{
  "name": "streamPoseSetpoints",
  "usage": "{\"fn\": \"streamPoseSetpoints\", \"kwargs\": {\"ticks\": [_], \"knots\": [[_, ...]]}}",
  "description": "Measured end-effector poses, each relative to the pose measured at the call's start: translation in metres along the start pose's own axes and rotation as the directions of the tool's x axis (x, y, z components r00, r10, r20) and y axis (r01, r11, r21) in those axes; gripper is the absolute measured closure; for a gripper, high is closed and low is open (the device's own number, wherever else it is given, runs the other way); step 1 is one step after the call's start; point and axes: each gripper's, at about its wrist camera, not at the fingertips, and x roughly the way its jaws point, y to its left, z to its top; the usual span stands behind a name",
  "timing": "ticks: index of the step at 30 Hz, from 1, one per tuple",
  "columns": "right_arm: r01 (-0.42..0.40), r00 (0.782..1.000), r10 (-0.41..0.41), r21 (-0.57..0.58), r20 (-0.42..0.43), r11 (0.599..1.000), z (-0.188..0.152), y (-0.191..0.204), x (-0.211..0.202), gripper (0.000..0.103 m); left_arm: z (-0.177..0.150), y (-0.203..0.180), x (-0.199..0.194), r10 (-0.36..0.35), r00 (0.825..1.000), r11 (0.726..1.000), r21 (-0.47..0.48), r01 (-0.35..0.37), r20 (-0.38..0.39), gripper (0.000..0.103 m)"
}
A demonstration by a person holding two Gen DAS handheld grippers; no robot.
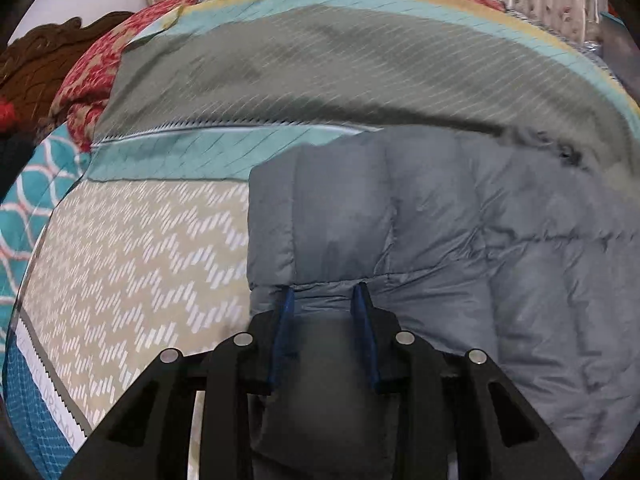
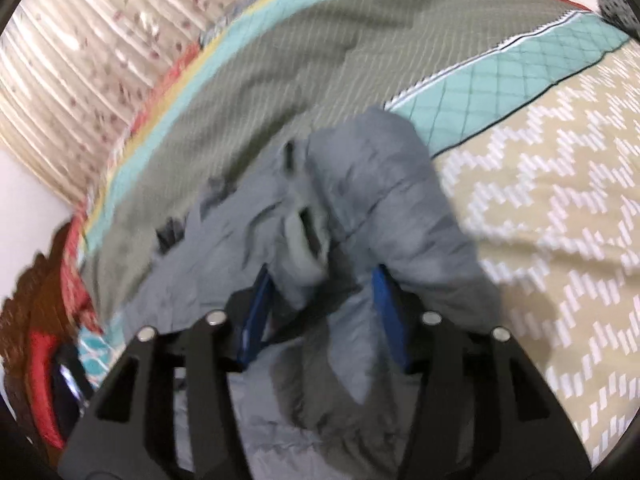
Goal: Fold large clothes
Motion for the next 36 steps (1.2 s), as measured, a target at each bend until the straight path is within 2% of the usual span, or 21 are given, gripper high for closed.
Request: {"fn": "streamPoseSetpoints", "kwargs": {"ticks": [6, 8, 10, 11, 12, 15, 20, 26, 31, 36], "knots": [[0.006, 1.0, -0.003, -0.089, 0.029, 0.996, -0.002, 0.019, -0.001, 0.054, -0.008, 0.004, 0.002, -0.003, 1.0, 1.0, 0.015, 0.003, 0.031, 0.03], [-0.012, 1.0, 0.013, -0.101, 0.007, 0.995, -0.003, 0.027, 0.005, 0.054, -0.008, 0.0, 0.003, 0.0, 0.999, 1.0, 0.027, -0.001, 0.033, 0.03], [0.007, 1.0, -0.008, -0.106, -0.013, 0.994, -0.004, 0.03, 0.014, 0.055, -0.009, 0.0, 0.004, 0.0, 0.999, 1.0, 0.028, -0.001, 0.037, 0.03], [0.011, 1.0, -0.014, -0.109, -0.023, 0.994, -0.004, 0.031, 0.018, 0.07, -0.009, 0.0, 0.004, 0.001, 0.999, 1.0, 0.028, -0.002, 0.04, 0.03], [0.015, 0.999, -0.019, -0.114, -0.034, 0.993, -0.004, 0.031, 0.021, 0.089, -0.01, -0.001, 0.004, 0.0, 0.999, 1.0, 0.029, -0.001, 0.043, 0.03], [0.034, 0.999, -0.038, -0.132, -0.025, 0.991, -0.008, 0.032, 0.018, 0.098, -0.012, 0.0, 0.004, -0.012, 0.998, 1.0, 0.026, 0.011, 0.054, 0.03], [0.038, 0.999, -0.033, -0.137, 0.042, 0.99, -0.018, 0.028, -0.004, 0.099, -0.014, 0.001, 0.004, -0.036, 0.997, 0.999, 0.027, 0.035, 0.069, 0.03], [0.051, 0.999, -0.052, -0.1, -0.006, 0.994, -0.021, 0.006, 0.016, 0.098, -0.015, -0.001, 0.006, -0.052, 0.996, 0.998, 0.035, 0.05, 0.072, 0.03], [0.076, 0.997, -0.078, -0.111, -0.014, 0.991, -0.028, 0.001, 0.029, 0.099, -0.017, 0.0, 0.007, -0.065, 0.995, 0.997, 0.032, 0.063, 0.073, 0.031], [0.06, 0.998, -0.061, -0.116, -0.002, 0.991, -0.032, -0.003, 0.033, 0.099, -0.018, 0.001, 0.008, -0.072, 0.994, 0.997, 0.029, 0.07, 0.079, 0.031]]}}
